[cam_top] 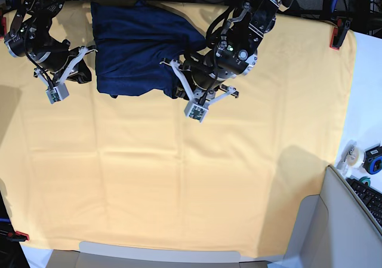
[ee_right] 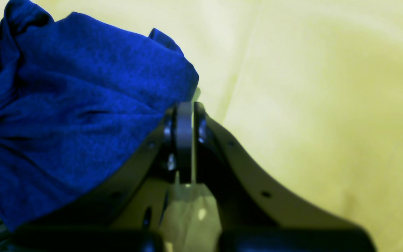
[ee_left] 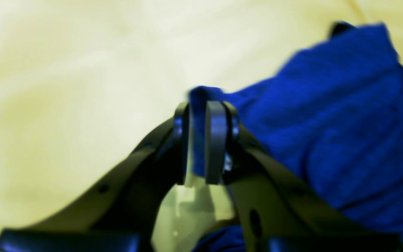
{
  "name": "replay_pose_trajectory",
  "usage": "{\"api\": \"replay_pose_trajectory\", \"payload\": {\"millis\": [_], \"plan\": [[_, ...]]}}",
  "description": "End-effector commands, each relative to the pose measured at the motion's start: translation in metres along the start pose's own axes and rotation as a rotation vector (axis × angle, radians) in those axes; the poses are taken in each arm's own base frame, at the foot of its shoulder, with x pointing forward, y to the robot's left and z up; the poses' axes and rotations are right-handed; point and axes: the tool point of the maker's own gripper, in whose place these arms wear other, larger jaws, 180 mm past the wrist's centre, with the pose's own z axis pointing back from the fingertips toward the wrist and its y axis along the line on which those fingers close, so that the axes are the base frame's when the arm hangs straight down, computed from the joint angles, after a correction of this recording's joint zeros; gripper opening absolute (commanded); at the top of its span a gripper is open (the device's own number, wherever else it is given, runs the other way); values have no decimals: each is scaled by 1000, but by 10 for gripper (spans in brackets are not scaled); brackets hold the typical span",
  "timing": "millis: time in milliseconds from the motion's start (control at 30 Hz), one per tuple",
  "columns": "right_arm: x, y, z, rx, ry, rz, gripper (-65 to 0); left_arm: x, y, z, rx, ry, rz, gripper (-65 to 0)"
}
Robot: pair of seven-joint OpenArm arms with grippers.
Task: Fold the T-shirt properly
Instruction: 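Grasp both sides of the bundle with both grippers and square it, then release the bundle and move both grippers outward away from it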
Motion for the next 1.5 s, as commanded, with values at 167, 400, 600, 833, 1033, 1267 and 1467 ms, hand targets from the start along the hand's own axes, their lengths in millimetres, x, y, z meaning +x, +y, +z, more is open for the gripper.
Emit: {"api": "replay_pose_trajectory", "payload": {"millis": [167,400,600,833,1033,1267,1467], "plan": [[14,8,-1,24,-40,33,-650,20,-16,14,-43,-86,21,-582],[15,41,-16,117,-24,76,-650,11,-63,3,-144,-46,3,-582],[15,47,-19,130,-27,71,-650,-9,-65,-22,-136,44,12,-582],[7,44,-24,94,25,101,-650,-26,-43,-33,-80,70,4,-582],[4,54,-37,68,50,189,-650,-26,-25,-30,-46,65,-14,-582],[-27,55,-62,80,153,169,-650,-6,8,-21,21,10,58,-583],[-23,56,-56,74,133,182,-650,-1,37,-12,81,-19,78,-583]]}}
